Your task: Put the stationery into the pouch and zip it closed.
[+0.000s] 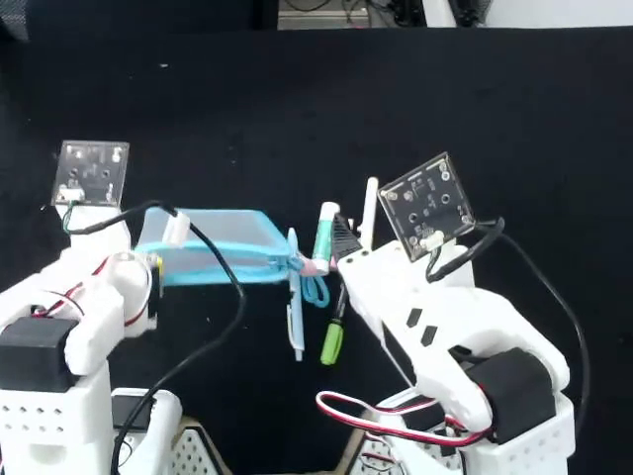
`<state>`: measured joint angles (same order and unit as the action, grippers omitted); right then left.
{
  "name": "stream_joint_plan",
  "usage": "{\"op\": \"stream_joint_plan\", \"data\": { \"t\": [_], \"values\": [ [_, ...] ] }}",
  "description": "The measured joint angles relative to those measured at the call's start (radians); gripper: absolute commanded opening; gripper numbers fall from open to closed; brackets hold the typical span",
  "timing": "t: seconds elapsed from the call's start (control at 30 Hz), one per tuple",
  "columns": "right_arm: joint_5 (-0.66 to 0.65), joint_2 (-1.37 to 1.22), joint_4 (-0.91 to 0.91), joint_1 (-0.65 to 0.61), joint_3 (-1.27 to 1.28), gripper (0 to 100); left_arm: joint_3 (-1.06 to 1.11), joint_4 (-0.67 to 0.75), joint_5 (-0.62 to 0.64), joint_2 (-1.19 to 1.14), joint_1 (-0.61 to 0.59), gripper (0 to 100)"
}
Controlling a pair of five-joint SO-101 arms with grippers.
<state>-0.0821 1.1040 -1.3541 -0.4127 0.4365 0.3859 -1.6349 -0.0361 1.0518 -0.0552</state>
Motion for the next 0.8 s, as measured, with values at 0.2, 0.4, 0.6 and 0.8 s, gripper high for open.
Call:
{"op": "stream_joint_plan", "data": {
  "t": [0.2, 0.4, 0.6, 0.8],
  "values": [
    [0.005, 0.000, 0.000, -0.002, 0.000, 23.0, 0.000, 0.118, 0.055, -0.057, 0.000, 3],
    [0.005, 0.000, 0.000, -0.002, 0.017, 23.0, -0.017, 0.132, 0.043, -0.221, -0.012, 3],
    [-0.021, -0.138, 0.000, 0.095, 0.101, 22.9, 0.006, 0.133, -0.026, -0.353, -0.015, 3],
    [-0.064, -0.453, 0.000, 0.204, 0.087, 22.9, 0.012, 0.184, -0.031, -0.373, -0.021, 3]
  ]
}}
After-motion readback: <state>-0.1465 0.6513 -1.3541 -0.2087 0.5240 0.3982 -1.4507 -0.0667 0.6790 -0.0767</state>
